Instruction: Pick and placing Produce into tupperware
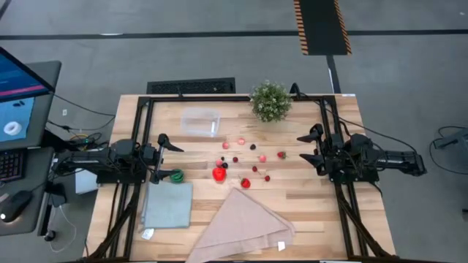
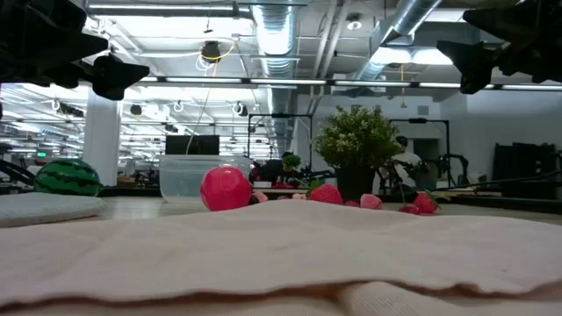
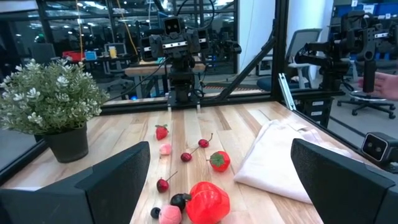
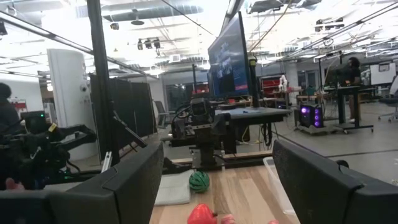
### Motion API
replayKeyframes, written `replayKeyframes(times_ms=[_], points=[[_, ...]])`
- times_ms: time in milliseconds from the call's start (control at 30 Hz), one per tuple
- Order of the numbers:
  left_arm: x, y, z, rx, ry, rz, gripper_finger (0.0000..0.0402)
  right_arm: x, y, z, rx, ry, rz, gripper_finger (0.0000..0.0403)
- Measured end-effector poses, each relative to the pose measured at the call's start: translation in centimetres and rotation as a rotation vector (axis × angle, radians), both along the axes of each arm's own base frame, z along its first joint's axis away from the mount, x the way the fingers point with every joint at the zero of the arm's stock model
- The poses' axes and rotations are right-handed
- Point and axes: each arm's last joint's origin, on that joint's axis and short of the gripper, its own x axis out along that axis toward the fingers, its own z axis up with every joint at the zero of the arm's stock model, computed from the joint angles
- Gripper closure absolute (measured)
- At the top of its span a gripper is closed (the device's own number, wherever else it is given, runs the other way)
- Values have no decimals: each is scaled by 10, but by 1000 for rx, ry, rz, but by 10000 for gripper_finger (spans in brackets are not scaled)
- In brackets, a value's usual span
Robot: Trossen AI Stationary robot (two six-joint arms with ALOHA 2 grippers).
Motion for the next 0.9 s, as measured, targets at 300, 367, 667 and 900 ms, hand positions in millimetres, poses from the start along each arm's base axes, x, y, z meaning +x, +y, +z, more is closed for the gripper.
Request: replayKeyframes(times_ms=[300, 367, 667, 900], points=[[0, 0, 0, 99, -12, 3, 20, -1, 0, 3, 95, -27, 30, 76], [0, 0, 0, 96, -12, 3, 20, -1, 0, 3, 163, -26, 49, 76], [0, 0, 0, 92, -11, 3, 20, -1, 0, 3, 336, -25, 99, 76], [0, 0, 0, 60, -9, 1, 20, -1, 0, 3, 319, -27, 95, 76]])
